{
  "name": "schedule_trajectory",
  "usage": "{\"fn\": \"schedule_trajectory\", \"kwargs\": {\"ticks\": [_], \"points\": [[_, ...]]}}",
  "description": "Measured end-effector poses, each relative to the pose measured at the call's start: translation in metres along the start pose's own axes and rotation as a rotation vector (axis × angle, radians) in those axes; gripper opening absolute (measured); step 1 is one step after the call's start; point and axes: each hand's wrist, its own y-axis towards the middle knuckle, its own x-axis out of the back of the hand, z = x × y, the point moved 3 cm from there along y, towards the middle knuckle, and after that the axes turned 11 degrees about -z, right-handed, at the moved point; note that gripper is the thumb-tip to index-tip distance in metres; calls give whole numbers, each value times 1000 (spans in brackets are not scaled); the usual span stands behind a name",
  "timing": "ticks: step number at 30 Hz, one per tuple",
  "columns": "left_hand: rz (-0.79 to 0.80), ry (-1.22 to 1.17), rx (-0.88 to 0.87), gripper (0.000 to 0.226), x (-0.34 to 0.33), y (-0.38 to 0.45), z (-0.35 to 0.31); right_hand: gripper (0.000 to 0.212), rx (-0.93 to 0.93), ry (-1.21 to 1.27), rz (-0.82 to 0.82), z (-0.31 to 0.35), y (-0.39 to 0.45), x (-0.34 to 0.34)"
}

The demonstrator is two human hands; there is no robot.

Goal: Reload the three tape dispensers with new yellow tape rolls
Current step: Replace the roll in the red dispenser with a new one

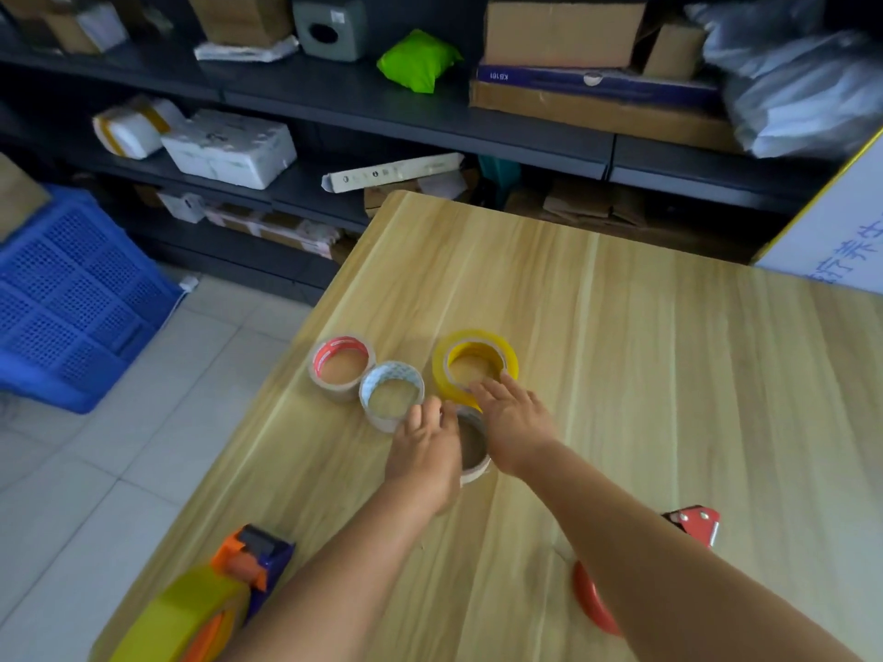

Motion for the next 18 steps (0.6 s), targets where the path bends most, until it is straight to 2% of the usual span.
{"fn": "schedule_trajectory", "kwargs": {"ticks": [9,13,18], "points": [[40,83,-103,84,2,-3,-6,33,-8,-123,-125,-19,6,5],[52,119,-84,86,3,-2,-9,32,-50,-91,-160,-40,-10,4],[80,111,-33,88,9,7,-14,34,-139,72,-223,-58,-40,13]]}}
